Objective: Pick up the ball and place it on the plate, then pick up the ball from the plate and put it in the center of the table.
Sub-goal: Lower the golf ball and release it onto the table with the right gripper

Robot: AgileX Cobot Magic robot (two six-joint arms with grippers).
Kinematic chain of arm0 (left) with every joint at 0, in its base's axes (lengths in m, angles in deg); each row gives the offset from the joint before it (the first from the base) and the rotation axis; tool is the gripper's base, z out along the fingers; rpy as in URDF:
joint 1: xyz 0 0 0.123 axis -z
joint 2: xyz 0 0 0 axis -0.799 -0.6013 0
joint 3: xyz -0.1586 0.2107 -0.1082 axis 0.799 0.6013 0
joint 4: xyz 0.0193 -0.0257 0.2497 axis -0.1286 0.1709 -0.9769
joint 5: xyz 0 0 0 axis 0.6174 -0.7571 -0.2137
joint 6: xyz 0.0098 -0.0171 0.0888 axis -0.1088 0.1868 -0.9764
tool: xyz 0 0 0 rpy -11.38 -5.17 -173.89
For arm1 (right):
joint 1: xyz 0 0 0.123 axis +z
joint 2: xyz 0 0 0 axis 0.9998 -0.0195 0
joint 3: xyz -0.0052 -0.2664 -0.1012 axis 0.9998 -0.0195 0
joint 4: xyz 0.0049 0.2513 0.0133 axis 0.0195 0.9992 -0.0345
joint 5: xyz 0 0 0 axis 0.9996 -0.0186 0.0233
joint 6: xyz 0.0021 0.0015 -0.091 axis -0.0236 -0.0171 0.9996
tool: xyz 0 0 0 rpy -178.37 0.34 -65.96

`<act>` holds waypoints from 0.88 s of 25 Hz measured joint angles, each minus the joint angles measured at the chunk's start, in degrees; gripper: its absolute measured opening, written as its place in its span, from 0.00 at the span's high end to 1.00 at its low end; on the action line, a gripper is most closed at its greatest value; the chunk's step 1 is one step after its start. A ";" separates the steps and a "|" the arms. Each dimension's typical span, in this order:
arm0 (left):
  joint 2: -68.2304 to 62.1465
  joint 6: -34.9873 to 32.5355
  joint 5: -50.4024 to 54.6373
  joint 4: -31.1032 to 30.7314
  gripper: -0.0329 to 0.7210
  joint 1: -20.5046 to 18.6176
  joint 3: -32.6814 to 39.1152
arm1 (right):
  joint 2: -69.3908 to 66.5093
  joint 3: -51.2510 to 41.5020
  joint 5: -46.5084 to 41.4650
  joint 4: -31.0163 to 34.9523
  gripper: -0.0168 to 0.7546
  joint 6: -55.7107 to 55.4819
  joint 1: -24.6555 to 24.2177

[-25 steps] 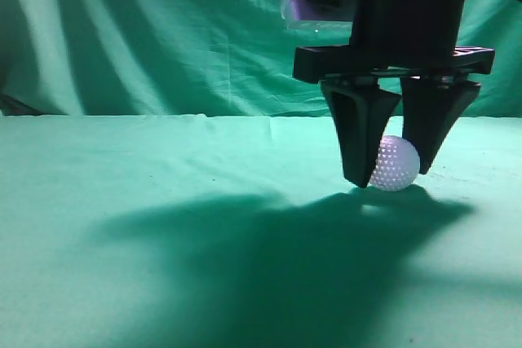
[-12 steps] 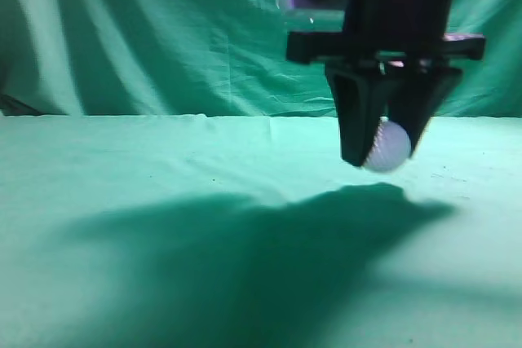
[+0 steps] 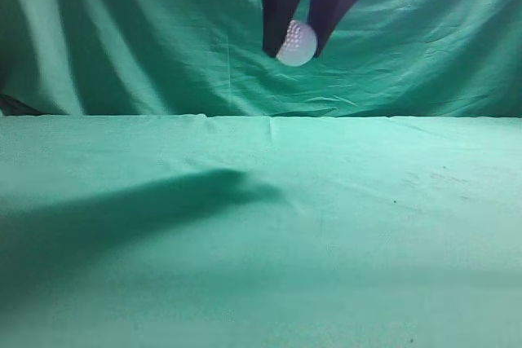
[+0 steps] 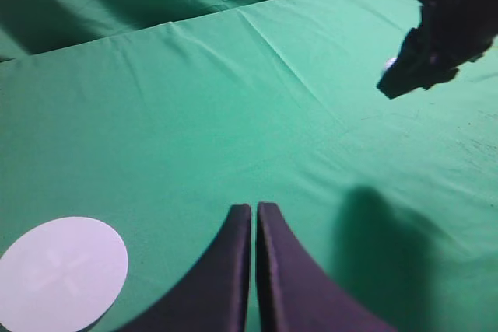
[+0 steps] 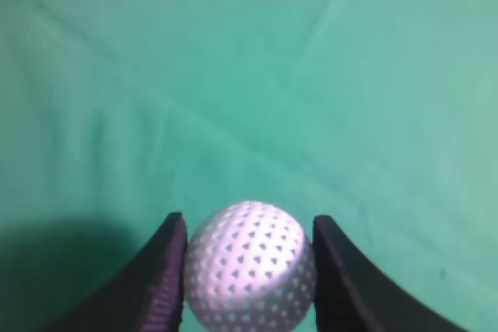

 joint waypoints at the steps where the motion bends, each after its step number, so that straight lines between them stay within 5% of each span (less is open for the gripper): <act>1: 0.00 -0.11 0.00 0.00 0.96 0.00 0.00 | -1.47 1.28 0.00 0.00 0.57 0.38 0.00; 11: 0.00 -2.23 0.00 0.00 0.96 0.00 0.00 | -15.87 12.31 -1.37 -0.24 0.57 0.98 0.00; 22: 0.00 -2.56 0.00 0.00 0.96 0.00 0.00 | -17.61 12.96 -1.46 -0.60 0.57 0.98 0.00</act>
